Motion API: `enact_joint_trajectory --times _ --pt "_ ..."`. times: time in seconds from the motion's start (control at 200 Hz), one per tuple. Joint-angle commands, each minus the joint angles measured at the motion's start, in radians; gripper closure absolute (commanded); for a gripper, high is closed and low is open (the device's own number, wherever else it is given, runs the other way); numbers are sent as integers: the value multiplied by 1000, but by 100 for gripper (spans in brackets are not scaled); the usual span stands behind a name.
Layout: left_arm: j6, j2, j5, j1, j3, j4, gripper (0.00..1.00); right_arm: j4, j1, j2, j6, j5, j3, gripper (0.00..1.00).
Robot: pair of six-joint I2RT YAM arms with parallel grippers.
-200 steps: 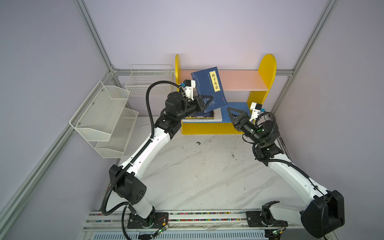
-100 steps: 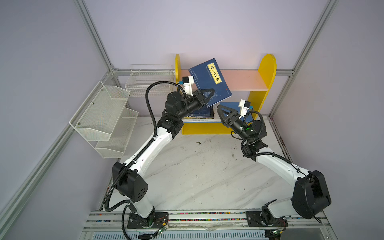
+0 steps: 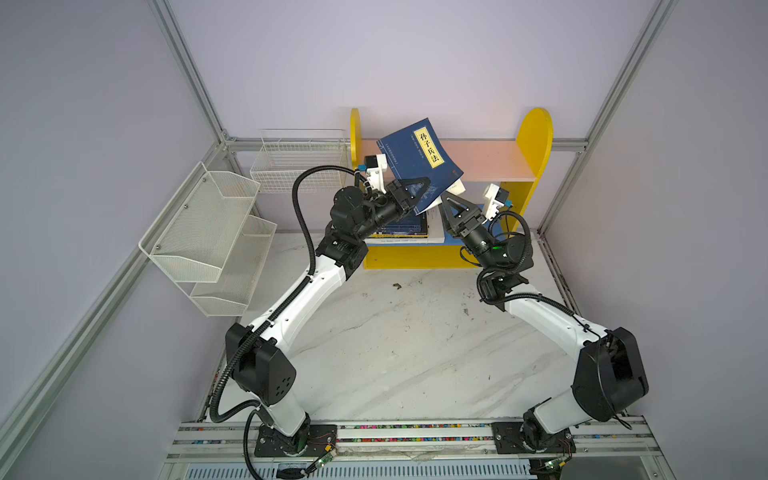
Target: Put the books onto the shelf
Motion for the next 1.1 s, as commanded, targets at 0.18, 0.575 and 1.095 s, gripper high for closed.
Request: enact_joint_trajectory --times 0.18,0.575,1.095 --pt "5 -27 4 8 -17 110 100 -2 2 14 20 -1 19 37" --pt "-16 15 6 24 37 114 100 -122 36 -102 -142 -11 -59 17" --pt "-27 -43 12 9 -52 125 100 -101 37 31 -60 95 48 49"
